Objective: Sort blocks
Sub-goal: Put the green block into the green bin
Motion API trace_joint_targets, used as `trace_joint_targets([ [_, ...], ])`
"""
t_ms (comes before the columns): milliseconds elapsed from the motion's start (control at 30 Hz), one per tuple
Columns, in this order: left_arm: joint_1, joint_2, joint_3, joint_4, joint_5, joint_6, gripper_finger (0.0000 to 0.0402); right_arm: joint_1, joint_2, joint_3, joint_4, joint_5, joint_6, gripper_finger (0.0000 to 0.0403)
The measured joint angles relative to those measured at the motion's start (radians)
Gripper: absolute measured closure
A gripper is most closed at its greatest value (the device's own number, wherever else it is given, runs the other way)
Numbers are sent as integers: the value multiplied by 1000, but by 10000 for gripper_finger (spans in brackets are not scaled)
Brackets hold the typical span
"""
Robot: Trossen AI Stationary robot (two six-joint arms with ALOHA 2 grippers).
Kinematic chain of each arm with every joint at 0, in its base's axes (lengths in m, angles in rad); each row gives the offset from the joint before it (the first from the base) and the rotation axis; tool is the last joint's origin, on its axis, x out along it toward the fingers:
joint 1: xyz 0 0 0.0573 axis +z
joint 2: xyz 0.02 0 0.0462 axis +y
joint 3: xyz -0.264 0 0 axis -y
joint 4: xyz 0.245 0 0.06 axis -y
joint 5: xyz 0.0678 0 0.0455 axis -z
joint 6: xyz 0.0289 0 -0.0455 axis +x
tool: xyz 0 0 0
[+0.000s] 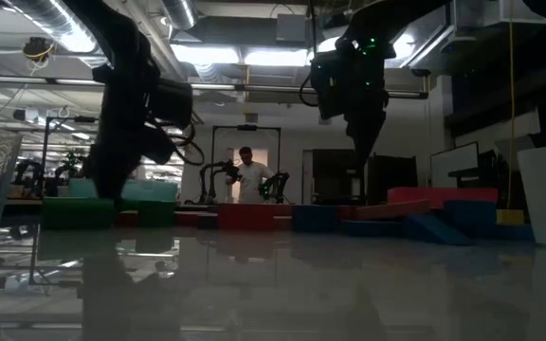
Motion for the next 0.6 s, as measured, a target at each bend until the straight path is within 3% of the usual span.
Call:
trace_joint_targets([
  [300, 0, 0, 0, 119, -1, -4, 208, 0, 0, 0, 2, 0, 0, 265],
  [600, -2, 49, 3, 144, -77, -45, 208, 0, 0, 0, 2, -1, 1, 265],
])
